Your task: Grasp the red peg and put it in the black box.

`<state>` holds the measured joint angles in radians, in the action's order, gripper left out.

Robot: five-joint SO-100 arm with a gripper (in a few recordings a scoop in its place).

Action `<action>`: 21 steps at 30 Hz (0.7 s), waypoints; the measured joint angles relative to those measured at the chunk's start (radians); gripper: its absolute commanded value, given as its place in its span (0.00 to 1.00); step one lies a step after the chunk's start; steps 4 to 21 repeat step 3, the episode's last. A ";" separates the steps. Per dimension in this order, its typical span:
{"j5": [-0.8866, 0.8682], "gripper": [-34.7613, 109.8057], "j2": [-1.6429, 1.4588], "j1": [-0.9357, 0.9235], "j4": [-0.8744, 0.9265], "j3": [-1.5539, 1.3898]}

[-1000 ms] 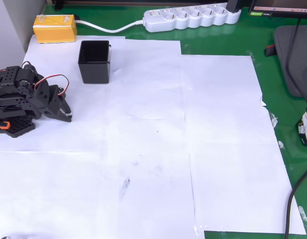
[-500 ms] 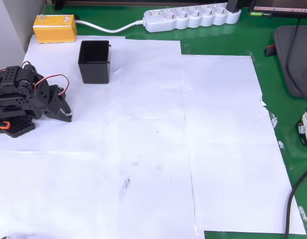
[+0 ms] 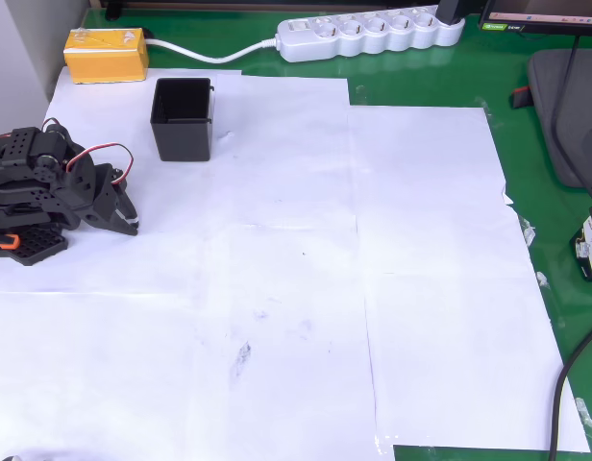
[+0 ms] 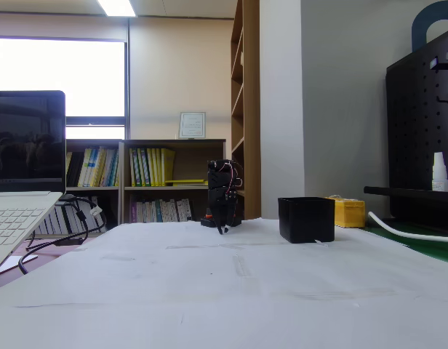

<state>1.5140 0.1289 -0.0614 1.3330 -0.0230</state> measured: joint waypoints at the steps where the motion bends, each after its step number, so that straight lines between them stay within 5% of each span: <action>1: 0.000 0.24 0.000 0.000 0.000 0.000; 21: 0.000 0.24 0.000 0.000 0.000 0.000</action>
